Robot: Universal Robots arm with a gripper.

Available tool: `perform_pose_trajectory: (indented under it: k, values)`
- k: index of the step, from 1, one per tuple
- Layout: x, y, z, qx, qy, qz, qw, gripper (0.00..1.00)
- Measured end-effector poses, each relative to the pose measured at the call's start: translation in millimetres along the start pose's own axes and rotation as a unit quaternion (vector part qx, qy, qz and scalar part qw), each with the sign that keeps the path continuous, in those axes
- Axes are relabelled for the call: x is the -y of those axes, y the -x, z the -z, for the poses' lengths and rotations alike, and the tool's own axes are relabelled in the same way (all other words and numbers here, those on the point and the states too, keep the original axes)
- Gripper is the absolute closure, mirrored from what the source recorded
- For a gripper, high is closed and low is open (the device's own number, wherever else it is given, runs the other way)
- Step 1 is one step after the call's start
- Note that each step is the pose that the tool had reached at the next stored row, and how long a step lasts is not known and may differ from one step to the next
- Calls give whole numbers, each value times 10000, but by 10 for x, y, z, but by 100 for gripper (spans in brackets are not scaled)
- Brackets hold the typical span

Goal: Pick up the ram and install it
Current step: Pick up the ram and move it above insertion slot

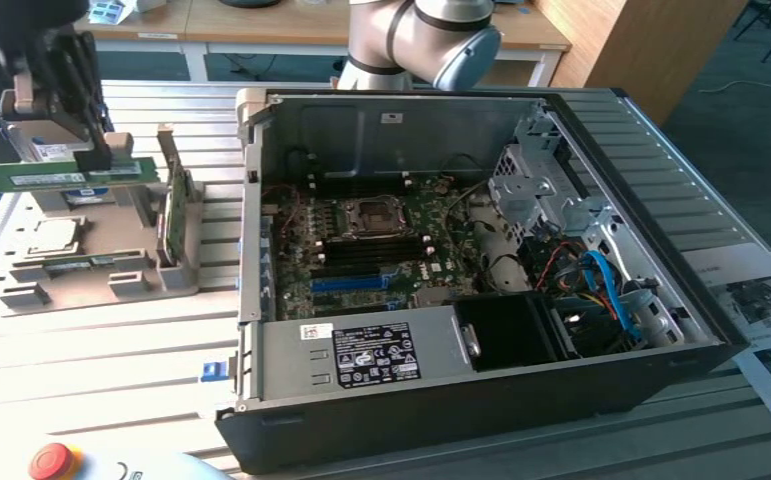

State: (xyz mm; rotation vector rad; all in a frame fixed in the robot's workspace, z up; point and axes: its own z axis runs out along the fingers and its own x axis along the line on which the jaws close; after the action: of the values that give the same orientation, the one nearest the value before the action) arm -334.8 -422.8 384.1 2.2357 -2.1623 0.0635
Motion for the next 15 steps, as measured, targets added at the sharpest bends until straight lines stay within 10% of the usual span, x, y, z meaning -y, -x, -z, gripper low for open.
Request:
perform_pose_trajectory:
  k: [15]
  values:
    - [508, -58, -6, 3, 95, 5, 10000, 88]
